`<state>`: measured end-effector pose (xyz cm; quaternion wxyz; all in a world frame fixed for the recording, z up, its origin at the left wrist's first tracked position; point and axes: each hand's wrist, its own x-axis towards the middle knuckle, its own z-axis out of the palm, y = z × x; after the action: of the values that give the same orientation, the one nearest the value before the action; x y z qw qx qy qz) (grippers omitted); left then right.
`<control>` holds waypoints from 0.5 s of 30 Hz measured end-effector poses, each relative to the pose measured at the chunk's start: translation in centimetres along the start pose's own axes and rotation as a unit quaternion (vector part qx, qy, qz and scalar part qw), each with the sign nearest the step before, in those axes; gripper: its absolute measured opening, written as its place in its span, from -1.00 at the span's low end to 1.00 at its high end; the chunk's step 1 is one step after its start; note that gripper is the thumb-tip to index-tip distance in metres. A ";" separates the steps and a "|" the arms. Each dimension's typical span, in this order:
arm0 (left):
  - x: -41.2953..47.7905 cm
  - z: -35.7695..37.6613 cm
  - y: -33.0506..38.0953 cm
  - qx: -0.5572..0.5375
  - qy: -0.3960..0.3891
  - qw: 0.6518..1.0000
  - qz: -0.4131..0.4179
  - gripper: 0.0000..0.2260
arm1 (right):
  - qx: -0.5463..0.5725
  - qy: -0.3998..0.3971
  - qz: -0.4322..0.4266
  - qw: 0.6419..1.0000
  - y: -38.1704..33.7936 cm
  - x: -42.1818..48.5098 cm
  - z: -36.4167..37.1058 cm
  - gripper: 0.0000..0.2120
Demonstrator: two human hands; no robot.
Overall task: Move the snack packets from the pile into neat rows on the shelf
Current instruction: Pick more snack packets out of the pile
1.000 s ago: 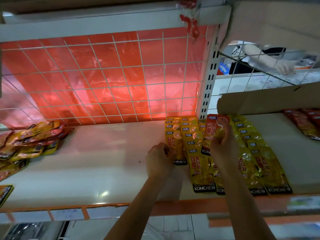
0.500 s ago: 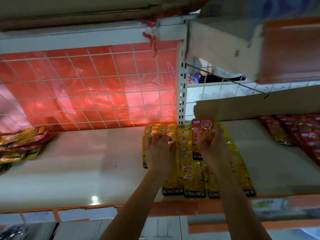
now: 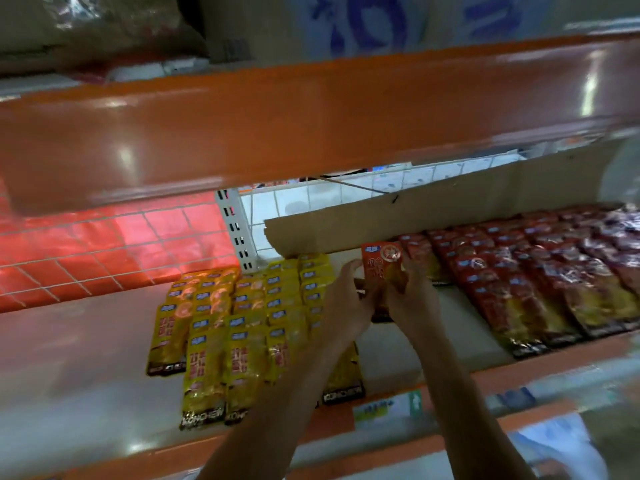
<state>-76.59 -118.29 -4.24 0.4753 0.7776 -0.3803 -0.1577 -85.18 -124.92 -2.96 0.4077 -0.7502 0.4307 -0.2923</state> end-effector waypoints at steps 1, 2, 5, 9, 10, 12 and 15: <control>0.4 1.3 0.4 -0.026 -0.005 1.000 -0.014 -0.56 | -0.017 0.002 0.006 1.000 1.0 0.7 -0.7 -0.61; 0.7 2.5 0.7 -0.051 -0.005 0.998 -0.027 -0.53 | -0.038 0.005 0.007 0.999 1.9 1.2 -1.5 -0.63; 1.8 5.6 1.5 -0.075 0.020 0.995 -0.055 -0.52 | -0.108 0.028 -0.009 0.994 3.9 2.3 -3.7 -0.71; 3.2 8.3 2.1 -0.070 0.020 0.994 -0.083 -0.54 | -0.161 0.046 0.013 0.986 5.9 3.4 -6.2 -0.62; 3.5 8.8 2.2 -0.066 0.018 0.994 -0.083 -0.55 | -0.169 0.051 0.014 0.984 6.3 3.6 -6.6 -0.61; 4.1 9.7 2.4 -0.054 0.016 0.996 -0.072 -0.57 | -0.172 0.054 0.016 0.983 7.0 4.0 -7.2 -0.61; 4.8 10.9 2.7 -0.024 0.020 0.998 -0.056 -0.58 | -0.171 0.062 0.014 0.983 7.6 4.4 -7.8 -0.64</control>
<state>-81.18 -129.32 -6.81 0.4917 0.7889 -0.3230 -0.1775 -92.38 -133.90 -5.23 0.2502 -0.7833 0.5091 -0.2543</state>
